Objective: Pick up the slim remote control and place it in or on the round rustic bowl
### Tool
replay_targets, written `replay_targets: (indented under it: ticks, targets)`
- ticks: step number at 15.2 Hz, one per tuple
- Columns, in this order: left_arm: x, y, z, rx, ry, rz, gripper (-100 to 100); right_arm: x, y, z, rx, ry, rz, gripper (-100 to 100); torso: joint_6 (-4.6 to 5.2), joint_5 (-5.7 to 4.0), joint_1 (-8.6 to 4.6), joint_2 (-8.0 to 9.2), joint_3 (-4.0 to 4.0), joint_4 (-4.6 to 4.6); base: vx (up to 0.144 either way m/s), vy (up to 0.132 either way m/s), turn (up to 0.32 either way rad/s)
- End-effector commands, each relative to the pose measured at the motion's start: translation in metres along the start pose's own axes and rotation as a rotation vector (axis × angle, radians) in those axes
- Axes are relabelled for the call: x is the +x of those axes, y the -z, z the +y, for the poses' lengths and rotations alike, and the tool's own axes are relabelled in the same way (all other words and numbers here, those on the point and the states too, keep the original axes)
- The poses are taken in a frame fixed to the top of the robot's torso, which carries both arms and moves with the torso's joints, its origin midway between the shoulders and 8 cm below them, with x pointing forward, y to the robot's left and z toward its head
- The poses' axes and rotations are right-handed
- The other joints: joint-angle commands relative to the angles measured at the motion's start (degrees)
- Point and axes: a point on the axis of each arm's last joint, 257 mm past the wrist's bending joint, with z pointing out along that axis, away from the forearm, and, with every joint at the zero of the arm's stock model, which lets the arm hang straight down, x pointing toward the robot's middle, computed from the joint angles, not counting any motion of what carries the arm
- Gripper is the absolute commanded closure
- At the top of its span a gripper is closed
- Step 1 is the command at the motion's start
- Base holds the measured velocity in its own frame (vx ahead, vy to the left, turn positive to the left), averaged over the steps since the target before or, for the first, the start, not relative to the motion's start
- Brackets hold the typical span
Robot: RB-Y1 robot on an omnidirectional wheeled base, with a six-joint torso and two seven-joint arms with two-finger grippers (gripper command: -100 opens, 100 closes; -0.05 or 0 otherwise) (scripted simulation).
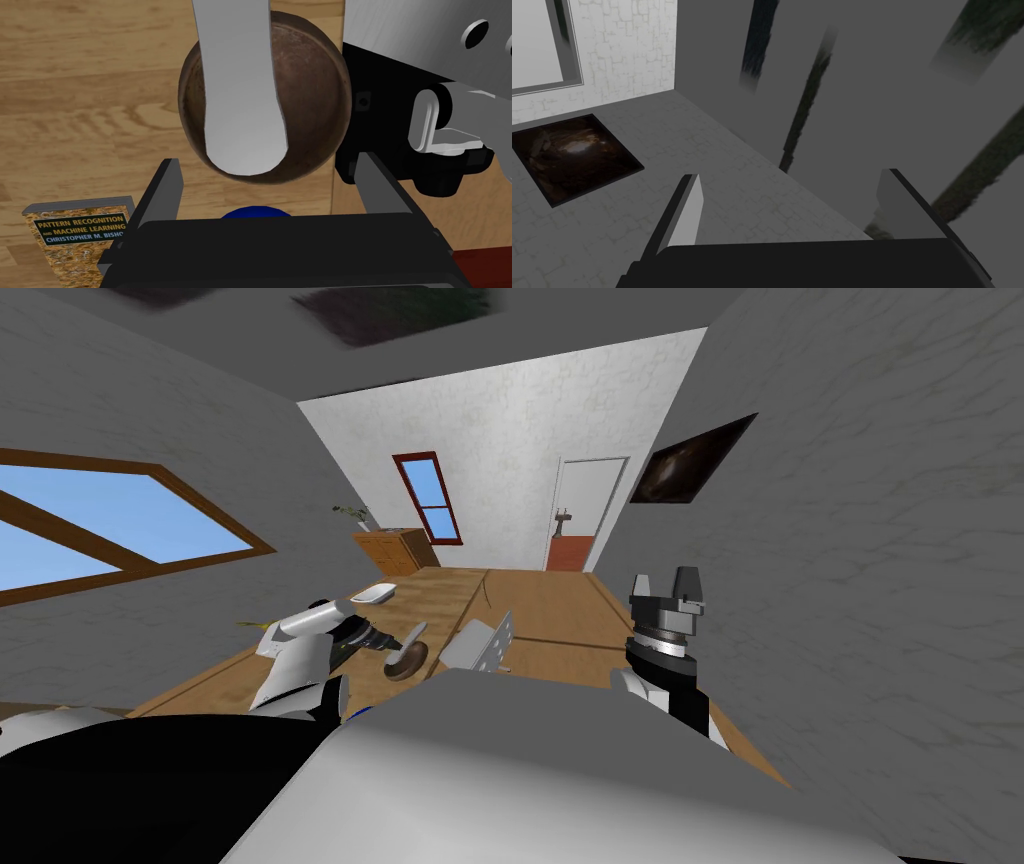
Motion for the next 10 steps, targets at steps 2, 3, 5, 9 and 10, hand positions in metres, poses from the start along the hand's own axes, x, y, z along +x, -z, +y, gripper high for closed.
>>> replay_targets:
  ticks: [2, 3, 5, 9, 10]
  targets:
    - [0.0, 0.018, -0.001, -0.001, 0.004, -0.002, -100, 0.0, 0.0, 0.0, 0.0, 0.0, 0.0, 0, 0.0, 0.0, 0.0, 0.0, 0.0, 0.0, -0.007, -0.006, -0.024]
    - [0.0, 0.023, -0.001, -0.001, 0.005, -0.002, -100, 0.0, 0.0, 0.0, 0.0, 0.0, 0.0, 0, 0.0, 0.0, -0.01, 0.01, 0.01, 0.0, -0.007, -0.004, -0.02]
    - [0.0, 0.022, -0.002, 0.001, 0.005, -0.001, -100, 0.0, 0.0, 0.0, 0.0, 0.0, 0.0, 0, -0.01, 0.0, 0.0, 0.01, 0.01, 0.0, -0.003, -0.002, -0.012]
    - [-0.001, 0.023, -0.001, -0.001, 0.006, -0.003, -100, 0.0, 0.0, 0.0, 0.0, 0.0, 0.0, 0, -0.01, 0.02, 0.03, -0.02, -0.01, -0.01, 0.0, 0.0, 0.0]
    - [-0.001, 0.023, -0.001, -0.001, 0.006, -0.003, -100, 0.0, 0.0, 0.0, 0.0, 0.0, 0.0, 0, -0.01, 0.02, 0.03, -0.02, -0.01, -0.01, 0.0, 0.0, 0.0]
